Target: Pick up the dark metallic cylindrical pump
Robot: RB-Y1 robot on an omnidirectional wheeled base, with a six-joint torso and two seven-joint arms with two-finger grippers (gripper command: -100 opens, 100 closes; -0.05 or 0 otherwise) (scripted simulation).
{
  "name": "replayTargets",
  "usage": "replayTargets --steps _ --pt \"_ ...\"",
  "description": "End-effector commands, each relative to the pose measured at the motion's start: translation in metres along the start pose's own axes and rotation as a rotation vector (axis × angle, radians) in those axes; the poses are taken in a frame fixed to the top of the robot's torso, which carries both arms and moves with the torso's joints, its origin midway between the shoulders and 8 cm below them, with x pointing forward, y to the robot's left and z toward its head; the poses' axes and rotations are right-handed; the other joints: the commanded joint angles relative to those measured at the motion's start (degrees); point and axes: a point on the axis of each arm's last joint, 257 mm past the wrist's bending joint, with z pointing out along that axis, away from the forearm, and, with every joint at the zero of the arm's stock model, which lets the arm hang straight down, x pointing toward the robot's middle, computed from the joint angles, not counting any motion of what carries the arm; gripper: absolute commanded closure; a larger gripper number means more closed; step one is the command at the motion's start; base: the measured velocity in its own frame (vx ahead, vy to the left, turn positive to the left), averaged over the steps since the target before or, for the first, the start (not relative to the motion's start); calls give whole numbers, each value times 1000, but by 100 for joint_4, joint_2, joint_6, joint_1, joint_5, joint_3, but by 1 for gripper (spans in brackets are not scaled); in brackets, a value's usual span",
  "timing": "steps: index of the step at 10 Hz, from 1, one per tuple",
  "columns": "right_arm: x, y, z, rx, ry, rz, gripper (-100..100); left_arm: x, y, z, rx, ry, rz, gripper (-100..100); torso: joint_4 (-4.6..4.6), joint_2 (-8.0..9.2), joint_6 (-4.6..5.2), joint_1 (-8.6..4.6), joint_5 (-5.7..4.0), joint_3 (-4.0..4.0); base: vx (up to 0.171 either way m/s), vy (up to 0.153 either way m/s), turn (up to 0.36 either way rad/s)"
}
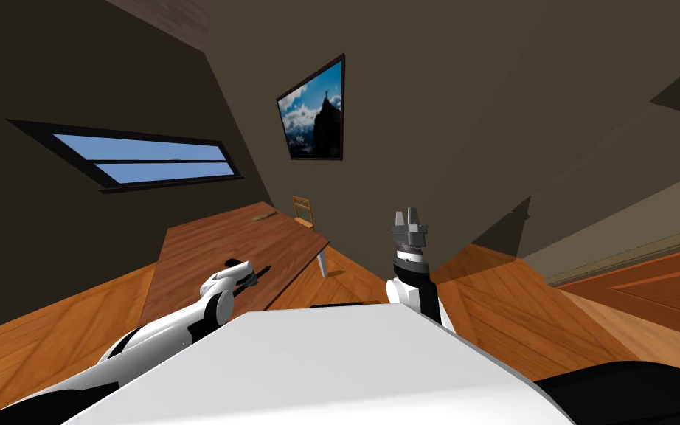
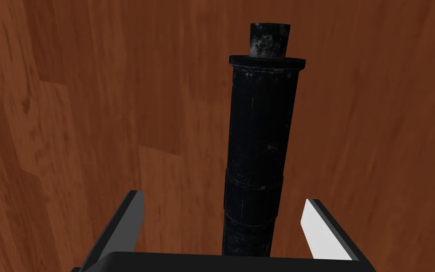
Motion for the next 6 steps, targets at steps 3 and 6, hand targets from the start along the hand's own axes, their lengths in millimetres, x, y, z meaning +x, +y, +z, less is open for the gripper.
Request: replayTargets --steps 3,6 --pt "0 0 0 0 0 0 0 0 1 1 0 0 -4 100 0 -9 -8 -2 -3 -4 -9 7 -26" --pt "0 0 0 0 0 0 0 -1 0 0 3 0 -4 100 -2 -12 -7 -3 0 -6 0 0 0"
